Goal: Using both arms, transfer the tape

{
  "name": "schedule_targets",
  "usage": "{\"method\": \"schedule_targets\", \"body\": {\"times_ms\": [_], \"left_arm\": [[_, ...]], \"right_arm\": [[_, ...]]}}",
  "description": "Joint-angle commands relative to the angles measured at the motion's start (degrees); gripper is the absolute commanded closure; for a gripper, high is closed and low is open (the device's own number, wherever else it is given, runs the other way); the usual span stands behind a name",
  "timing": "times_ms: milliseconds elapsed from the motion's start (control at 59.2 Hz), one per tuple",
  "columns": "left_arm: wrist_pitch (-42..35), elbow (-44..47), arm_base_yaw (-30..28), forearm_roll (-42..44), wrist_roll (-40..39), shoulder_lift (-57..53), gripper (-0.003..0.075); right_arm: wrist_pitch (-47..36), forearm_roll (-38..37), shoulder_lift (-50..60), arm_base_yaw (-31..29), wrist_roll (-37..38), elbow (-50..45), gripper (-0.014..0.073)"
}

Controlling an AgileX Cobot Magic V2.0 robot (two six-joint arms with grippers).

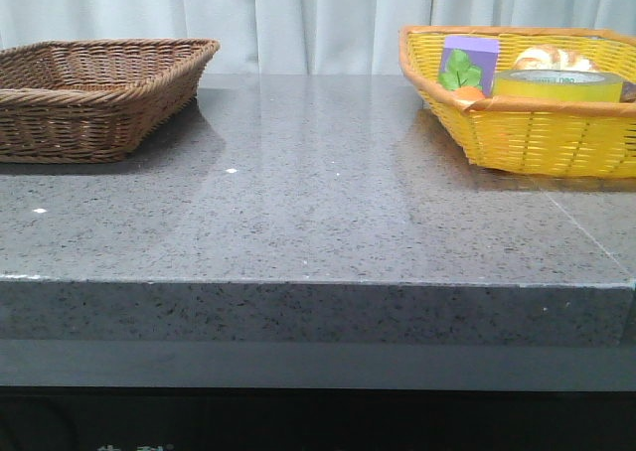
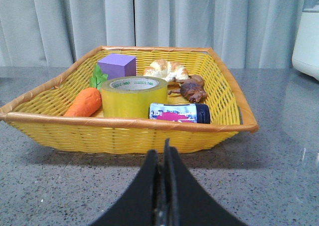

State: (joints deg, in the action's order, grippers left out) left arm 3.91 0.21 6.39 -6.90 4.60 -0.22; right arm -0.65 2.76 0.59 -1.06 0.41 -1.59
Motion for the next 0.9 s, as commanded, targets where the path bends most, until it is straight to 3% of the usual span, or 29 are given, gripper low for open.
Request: {"method": "schedule_targets", "body": {"times_ms": [0, 879], "left_arm": [[-4.8, 0.3, 0.0, -0.4, -0.4, -1.0, 0.0741], [-7.4, -1.6, 0.0, -1.0, 0.0, -1.0, 0.0741]], "right_arm": [[-4.3, 0.0, 1.3, -0.3, -0.4, 0.4, 0.0709], [-4.2, 0.0, 1.3, -0.3, -0.4, 1.5, 0.0709]]}}
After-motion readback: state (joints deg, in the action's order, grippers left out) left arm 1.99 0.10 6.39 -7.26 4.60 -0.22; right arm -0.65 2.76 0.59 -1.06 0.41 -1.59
